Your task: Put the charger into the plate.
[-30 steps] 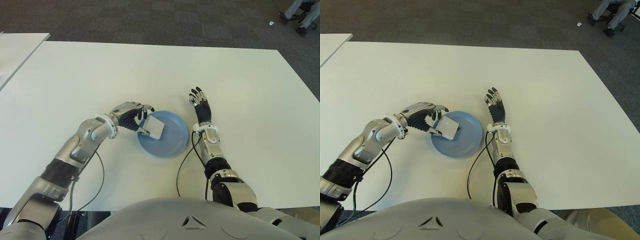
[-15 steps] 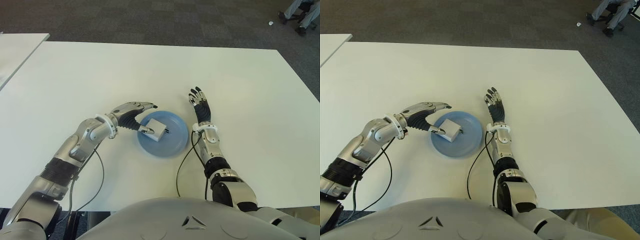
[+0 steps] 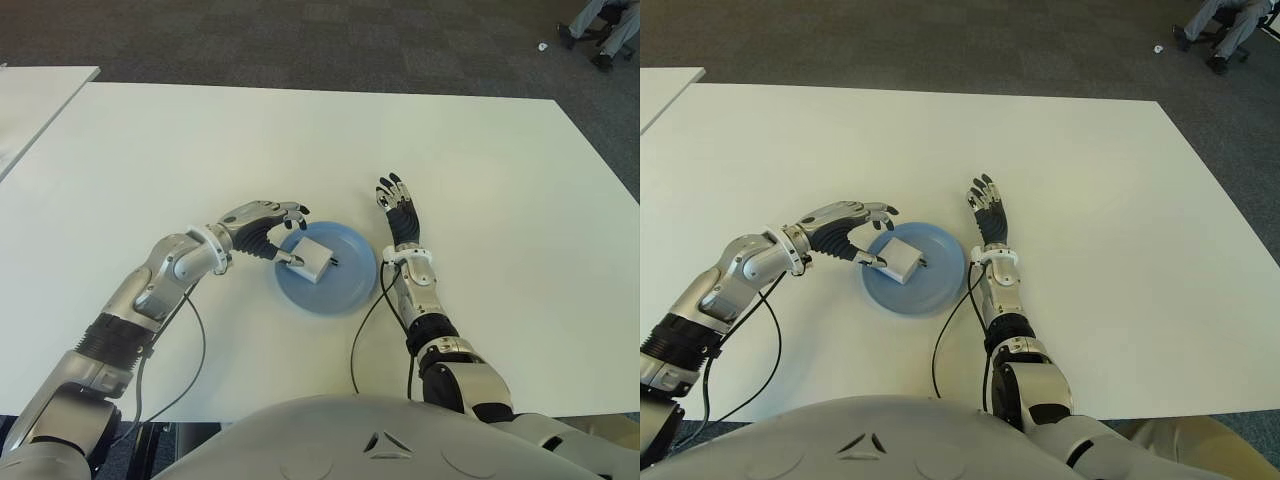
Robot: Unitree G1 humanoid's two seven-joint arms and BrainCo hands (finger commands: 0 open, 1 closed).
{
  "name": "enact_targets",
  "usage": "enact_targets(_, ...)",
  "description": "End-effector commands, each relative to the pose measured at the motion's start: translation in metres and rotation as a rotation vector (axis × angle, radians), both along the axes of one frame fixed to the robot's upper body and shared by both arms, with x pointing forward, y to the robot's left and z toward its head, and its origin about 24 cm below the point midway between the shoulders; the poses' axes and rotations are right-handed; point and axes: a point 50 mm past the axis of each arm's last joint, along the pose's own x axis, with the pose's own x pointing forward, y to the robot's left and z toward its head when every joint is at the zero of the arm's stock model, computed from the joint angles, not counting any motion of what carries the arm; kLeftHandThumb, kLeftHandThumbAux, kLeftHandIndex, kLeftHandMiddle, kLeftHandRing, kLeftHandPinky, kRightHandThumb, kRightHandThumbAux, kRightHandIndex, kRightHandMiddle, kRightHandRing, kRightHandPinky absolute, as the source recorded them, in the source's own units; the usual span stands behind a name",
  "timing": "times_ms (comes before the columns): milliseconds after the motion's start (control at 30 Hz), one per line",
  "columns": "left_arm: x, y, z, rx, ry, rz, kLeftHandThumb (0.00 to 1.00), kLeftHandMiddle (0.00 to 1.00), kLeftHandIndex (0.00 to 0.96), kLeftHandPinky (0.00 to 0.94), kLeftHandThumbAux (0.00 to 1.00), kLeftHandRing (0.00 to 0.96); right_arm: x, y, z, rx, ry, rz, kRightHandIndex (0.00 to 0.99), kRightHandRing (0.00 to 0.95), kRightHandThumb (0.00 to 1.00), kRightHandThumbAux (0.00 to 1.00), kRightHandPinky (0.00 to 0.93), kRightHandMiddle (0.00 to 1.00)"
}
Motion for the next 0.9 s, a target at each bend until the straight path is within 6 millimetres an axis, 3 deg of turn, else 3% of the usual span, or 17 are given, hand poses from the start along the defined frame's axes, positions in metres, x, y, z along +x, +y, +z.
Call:
enact_targets(33, 0.001, -0.001, 0.006, -0.025, -0.043, 0.012, 0.363, 0.400, 0.335, 0.327, 0.463, 0.367, -0.004, 0.002, -0.007, 0.007, 0.040, 0.003, 0.055, 0.121, 0.000, 0.563, 0.099, 0.150)
enact_targets(400, -0.001, -0.002, 0.016, -0.146, -0.102, 0.096, 0.405, 0.394, 0.347, 0.367, 0.505, 0.377, -0.003, 0.002, -0.008, 0.006, 0.042, 0.000, 0.053, 0.123, 0.000, 0.555, 0.099, 0.152)
enact_targets(533, -0.001, -0.006, 0.037, -0.265, -0.125, 0.140, 0.375, 0.386, 0.331, 0.370, 0.554, 0.379, -0.004, 0.002, -0.008, 0.007, 0.047, -0.001, 0.053, 0.122, 0.000, 0.555, 0.098, 0.152)
enact_targets(667, -0.002, -0.006, 0.048, -0.418, -0.070, 0.194, 0.272, 0.352, 0.279, 0.293, 0.643, 0.337, -0.004, 0.002, -0.008, 0.009, 0.047, 0.001, 0.050, 0.120, 0.000, 0.557, 0.094, 0.150)
enact_targets(900, -0.006, -0.005, 0.055, -0.767, 0.066, 0.279, 0.141, 0.212, 0.191, 0.146, 0.750, 0.183, -0.006, 0.000, -0.008, 0.012, 0.041, 0.005, 0.048, 0.116, 0.000, 0.563, 0.090, 0.145)
